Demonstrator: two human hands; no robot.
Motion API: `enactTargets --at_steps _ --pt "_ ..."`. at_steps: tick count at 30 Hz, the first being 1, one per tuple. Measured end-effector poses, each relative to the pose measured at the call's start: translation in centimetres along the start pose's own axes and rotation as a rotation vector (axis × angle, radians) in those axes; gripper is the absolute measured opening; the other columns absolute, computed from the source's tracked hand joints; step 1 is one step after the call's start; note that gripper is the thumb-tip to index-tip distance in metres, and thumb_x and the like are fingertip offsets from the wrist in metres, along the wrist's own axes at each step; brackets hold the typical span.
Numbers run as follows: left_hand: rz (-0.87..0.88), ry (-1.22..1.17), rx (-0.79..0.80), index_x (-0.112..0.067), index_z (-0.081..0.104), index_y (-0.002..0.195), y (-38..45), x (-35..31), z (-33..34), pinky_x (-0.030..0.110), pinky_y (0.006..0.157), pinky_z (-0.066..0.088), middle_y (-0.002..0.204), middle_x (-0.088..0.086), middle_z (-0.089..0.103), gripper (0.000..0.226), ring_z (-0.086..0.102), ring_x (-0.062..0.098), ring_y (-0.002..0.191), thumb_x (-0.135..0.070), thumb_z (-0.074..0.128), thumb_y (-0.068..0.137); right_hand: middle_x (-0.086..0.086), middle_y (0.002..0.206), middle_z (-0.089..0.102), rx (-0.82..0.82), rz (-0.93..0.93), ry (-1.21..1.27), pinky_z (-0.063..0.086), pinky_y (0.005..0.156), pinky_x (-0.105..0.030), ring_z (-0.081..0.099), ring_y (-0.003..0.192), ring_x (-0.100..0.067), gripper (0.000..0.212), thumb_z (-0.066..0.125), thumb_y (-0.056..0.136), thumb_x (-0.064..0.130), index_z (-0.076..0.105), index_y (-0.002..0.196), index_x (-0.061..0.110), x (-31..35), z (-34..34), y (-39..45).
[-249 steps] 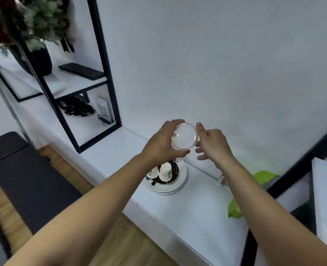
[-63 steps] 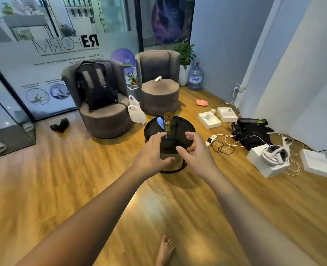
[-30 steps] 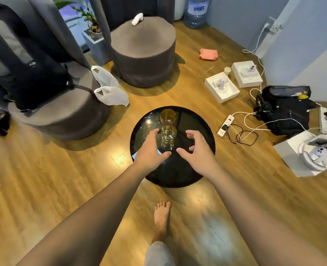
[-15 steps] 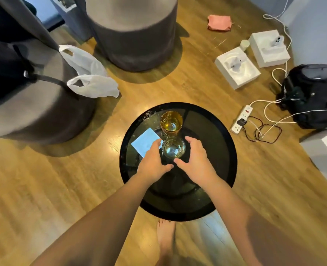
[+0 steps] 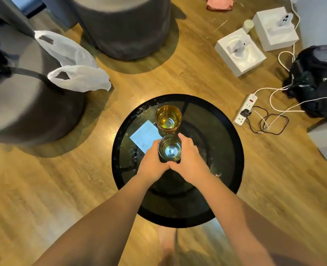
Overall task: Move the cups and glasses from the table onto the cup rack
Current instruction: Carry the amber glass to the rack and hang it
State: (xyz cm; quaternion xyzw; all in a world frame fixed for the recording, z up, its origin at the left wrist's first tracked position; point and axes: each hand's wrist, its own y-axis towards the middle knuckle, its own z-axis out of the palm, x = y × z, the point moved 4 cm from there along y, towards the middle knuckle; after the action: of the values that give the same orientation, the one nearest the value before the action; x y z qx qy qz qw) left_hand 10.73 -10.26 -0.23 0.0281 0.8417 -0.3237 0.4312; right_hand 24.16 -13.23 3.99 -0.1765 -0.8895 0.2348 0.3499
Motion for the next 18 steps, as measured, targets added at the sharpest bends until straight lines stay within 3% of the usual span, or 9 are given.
enactTargets --at_steps 6,11,13,15,18 --pt "0.060 -0.107 0.027 -0.035 0.044 0.135 -3.4 -4.0 -1.1 0.040 0.107 0.049 0.132 -0.011 0.058 0.073 0.056 0.008 0.123 -0.032 0.087 0.076 0.009 0.146 0.032 -0.049 -0.037 0.137 0.049 0.104 -0.034 0.041 0.132 -0.010 0.101 0.084 0.075 0.040 0.020 0.153 0.029 1.0 -3.8 -3.6" --pt "0.207 -0.205 -0.015 -0.044 0.044 0.136 -7.3 -12.7 -2.8 0.046 0.105 0.051 0.137 -0.007 0.054 0.077 0.055 0.013 0.126 -0.041 0.087 0.073 0.013 0.137 0.035 -0.266 -0.089 0.310 0.041 0.098 -0.018 0.044 0.122 -0.002 0.098 0.083 0.075 0.044 0.025 0.152 0.029 4.6 -11.5 -9.4" --pt "0.260 -0.247 -0.037 -0.047 0.044 0.136 -8.7 -16.7 -3.6 0.049 0.105 0.051 0.138 -0.004 0.054 0.080 0.056 0.015 0.127 -0.039 0.088 0.070 0.012 0.137 0.036 -0.365 -0.104 0.387 0.038 0.097 -0.018 0.042 0.124 -0.002 0.098 0.083 0.074 0.045 0.026 0.153 0.029 6.5 -15.1 -12.0" --pt "0.328 -0.286 -0.043 -0.056 0.043 0.130 -11.0 -21.8 -4.3 0.041 0.108 0.049 0.137 -0.007 0.055 0.079 0.056 0.011 0.127 -0.035 0.086 0.067 0.011 0.138 0.037 -0.485 -0.120 0.457 0.038 0.098 -0.021 0.042 0.127 -0.005 0.097 0.083 0.074 0.047 0.030 0.152 0.028 8.2 -19.3 -15.2" --pt "0.454 -0.319 -0.035 -0.062 0.036 0.125 -15.2 -29.6 -4.7 0.012 0.098 0.045 0.133 -0.023 0.052 0.085 0.052 -0.006 0.124 -0.022 0.089 0.072 0.007 0.137 0.041 -0.634 -0.153 0.562 0.040 0.094 -0.021 0.043 0.131 -0.012 0.088 0.082 0.073 0.050 0.040 0.147 0.025 10.3 -25.4 -20.6"
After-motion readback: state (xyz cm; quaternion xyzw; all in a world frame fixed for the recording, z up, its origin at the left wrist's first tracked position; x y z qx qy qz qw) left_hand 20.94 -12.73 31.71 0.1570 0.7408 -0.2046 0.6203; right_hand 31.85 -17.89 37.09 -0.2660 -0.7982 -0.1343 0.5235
